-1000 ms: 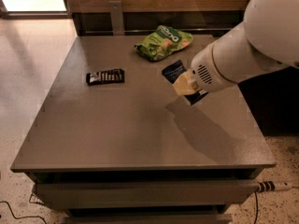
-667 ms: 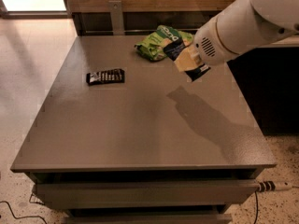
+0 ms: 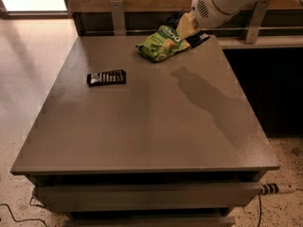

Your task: Move rxbar blueberry near green rice chip bag

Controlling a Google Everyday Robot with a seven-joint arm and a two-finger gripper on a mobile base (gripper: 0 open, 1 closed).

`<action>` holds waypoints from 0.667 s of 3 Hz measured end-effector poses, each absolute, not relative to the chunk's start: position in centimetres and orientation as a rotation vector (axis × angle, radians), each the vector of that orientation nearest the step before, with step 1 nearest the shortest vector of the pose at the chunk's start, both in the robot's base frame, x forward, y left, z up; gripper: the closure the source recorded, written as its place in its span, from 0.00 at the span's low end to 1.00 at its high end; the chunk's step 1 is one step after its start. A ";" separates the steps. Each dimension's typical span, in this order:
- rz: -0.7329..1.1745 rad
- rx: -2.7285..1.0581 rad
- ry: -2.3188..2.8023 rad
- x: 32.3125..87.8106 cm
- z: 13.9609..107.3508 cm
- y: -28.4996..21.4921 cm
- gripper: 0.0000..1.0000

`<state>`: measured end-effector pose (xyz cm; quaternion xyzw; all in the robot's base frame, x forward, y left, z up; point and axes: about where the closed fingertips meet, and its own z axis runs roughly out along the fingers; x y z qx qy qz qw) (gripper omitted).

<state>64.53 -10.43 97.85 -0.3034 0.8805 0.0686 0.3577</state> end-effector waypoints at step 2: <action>0.173 -0.721 2.323 71.3 95.0 -11.2 1.00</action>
Offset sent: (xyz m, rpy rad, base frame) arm 0.1062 -0.0212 -0.0647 0.0155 0.0839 -0.0911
